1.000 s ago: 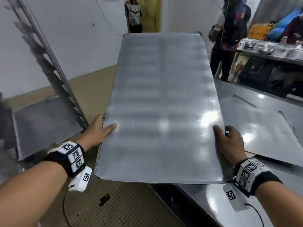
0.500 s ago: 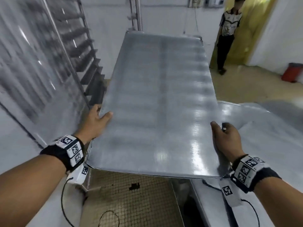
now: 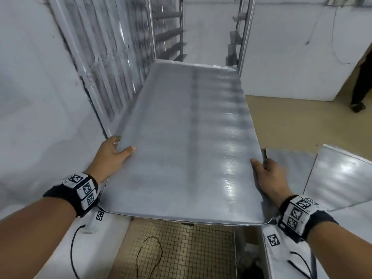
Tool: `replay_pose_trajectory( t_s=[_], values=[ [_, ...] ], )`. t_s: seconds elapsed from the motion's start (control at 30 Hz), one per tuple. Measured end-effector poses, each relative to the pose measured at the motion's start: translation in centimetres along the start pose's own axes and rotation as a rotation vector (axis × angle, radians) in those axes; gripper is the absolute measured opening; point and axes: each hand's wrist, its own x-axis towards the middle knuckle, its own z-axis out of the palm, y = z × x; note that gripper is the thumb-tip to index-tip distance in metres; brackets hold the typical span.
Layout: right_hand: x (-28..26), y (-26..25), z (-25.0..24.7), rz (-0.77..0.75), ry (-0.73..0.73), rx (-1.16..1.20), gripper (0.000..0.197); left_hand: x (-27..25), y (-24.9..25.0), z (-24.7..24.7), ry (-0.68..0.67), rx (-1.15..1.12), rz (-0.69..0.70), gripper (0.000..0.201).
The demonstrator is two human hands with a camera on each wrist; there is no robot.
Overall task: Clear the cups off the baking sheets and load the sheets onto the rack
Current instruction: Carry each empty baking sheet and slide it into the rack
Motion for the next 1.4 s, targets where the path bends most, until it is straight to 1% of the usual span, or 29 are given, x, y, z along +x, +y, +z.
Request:
replay_pose_trajectory(
  t_s=[0.07,0.1,0.17,0.2,0.23,0.3,0.33,0.37,0.4,0.47,0.5,0.53,0.6,0.73,1.07,1.17,1.23,1.3,1.33,1.4],
  values=[
    [-0.2,0.6,1.2,0.018,-0.03,-0.007,0.046,-0.2,-1.3,0.0,-0.01,-0.004,-0.025,0.03],
    [-0.1,0.9,1.8,0.029,-0.044,-0.011,0.046,-0.1,-2.0,0.0,-0.023,-0.004,-0.028,0.024],
    [-0.1,1.6,2.9,0.05,-0.054,-0.054,0.046,0.3,-3.5,-0.1,-0.027,0.007,-0.033,0.022],
    [-0.1,1.6,3.4,0.065,-0.057,-0.074,0.046,0.8,-4.4,-0.3,-0.024,0.008,-0.039,0.027],
    [-0.1,1.5,3.8,0.078,-0.063,-0.087,0.046,1.3,-5.3,-0.4,-0.04,0.007,-0.041,0.037],
    [-0.1,1.0,4.6,0.098,-0.063,-0.118,0.045,2.6,-7.1,-0.6,-0.064,0.012,-0.054,0.066],
    [-0.1,0.8,5.0,0.102,-0.054,-0.133,0.045,3.4,-7.9,-0.7,-0.081,0.016,-0.07,0.077],
    [-0.1,0.6,5.4,0.106,-0.041,-0.147,0.045,3.9,-8.1,-0.5,-0.1,0.013,-0.08,0.078],
    [-0.1,0.5,5.7,0.112,-0.029,-0.157,0.045,4.4,-8.2,-0.4,-0.106,-0.002,-0.092,0.065],
    [-0.2,0.3,6.5,0.13,-0.007,-0.17,0.047,5.3,-8.5,-0.2,-0.105,0.017,-0.099,0.025],
    [-0.3,0.2,6.9,0.138,0.003,-0.18,0.048,5.5,-8.3,-0.1,-0.105,0.032,-0.077,0.023],
    [-0.2,0.4,7.3,0.141,0.009,-0.196,0.049,5.9,-8.4,-0.1,-0.11,0.028,-0.061,0.03],
    [-0.2,0.6,8.1,0.136,0.011,-0.237,0.044,6.6,-8.4,-0.2,-0.122,0.008,-0.036,0.036],
    [0.0,0.2,9.1,0.137,0.016,-0.25,0.044,8.4,-8.9,-1.0,-0.151,-0.043,-0.012,0.033],
    [2.0,-2.1,10.0,0.154,0.043,-0.213,0.05,11.6,-8.6,-0.6,-0.163,-0.003,0.008,0.037],
    [3.3,-2.3,10.3,0.144,0.041,-0.211,0.048,12.7,-8.5,0.0,-0.165,0.02,0.016,0.037],
    [4.5,-2.4,10.7,0.147,0.031,-0.209,0.045,13.9,-9.0,0.5,-0.158,0.045,0.021,0.034],
    [5.9,-2.3,11.1,0.147,0.028,-0.196,0.046,15.2,-9.4,1.0,-0.15,0.066,0.012,0.022],
    [6.8,-2.2,11.4,0.147,0.028,-0.191,0.047,16.1,-9.9,1.4,-0.148,0.081,0.005,0.021],
    [8.5,-2.1,11.9,0.151,0.016,-0.202,0.045,17.7,-10.2,2.3,-0.141,0.096,-0.012,0.035]
  ],
)
